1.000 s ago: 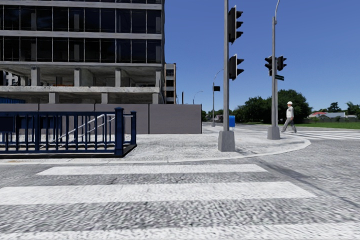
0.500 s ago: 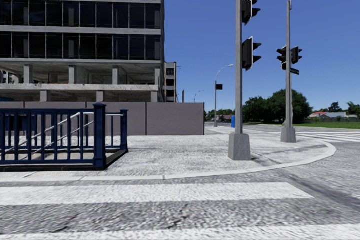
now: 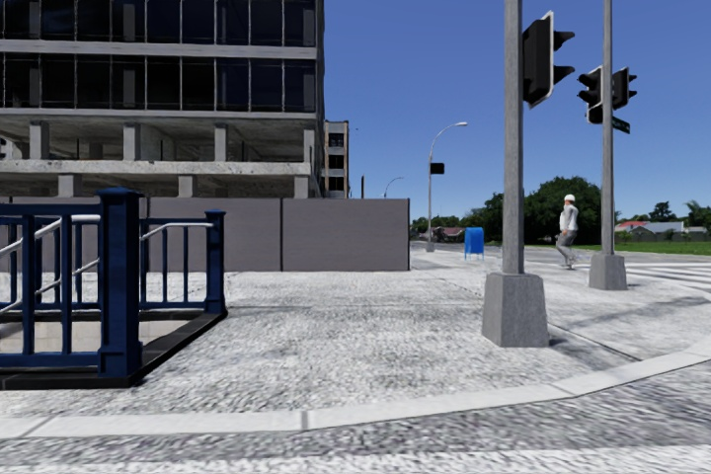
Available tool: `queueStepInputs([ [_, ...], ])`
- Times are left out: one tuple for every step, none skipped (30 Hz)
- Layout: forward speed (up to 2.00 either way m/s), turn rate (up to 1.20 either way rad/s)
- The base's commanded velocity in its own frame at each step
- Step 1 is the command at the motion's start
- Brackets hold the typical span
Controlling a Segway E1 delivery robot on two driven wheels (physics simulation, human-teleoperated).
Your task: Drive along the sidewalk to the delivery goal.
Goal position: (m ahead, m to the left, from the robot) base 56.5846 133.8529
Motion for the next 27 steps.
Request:
queueStepInputs([
  [2.0,0.0],
  [2.0,0.0],
  [2.0,0.0],
  [2.0,0.0],
  [2.0,0.0],
  [2.0,0.0],
  [2.0,0.0],
  [2.0,0.0],
  [2.0,0.0],
  [2.0,0.0],
  [2.0,0.0],
  [2.0,0.0],
  [2.0,0.0],
  [2.0,0.0],
  [2.0,0.0],
  [1.96,0.0],
  [1.96,0.0],
  [1.82,0.0],
  [1.7,0.0],
  [1.63,0.0],
  [1.63,0.0],
  [1.6,0.0],
  [1.59,0.0],
  [1.59,0.0],
  [1.59,0.0],
  [1.59,0.0],
  [1.59,0.0],
])
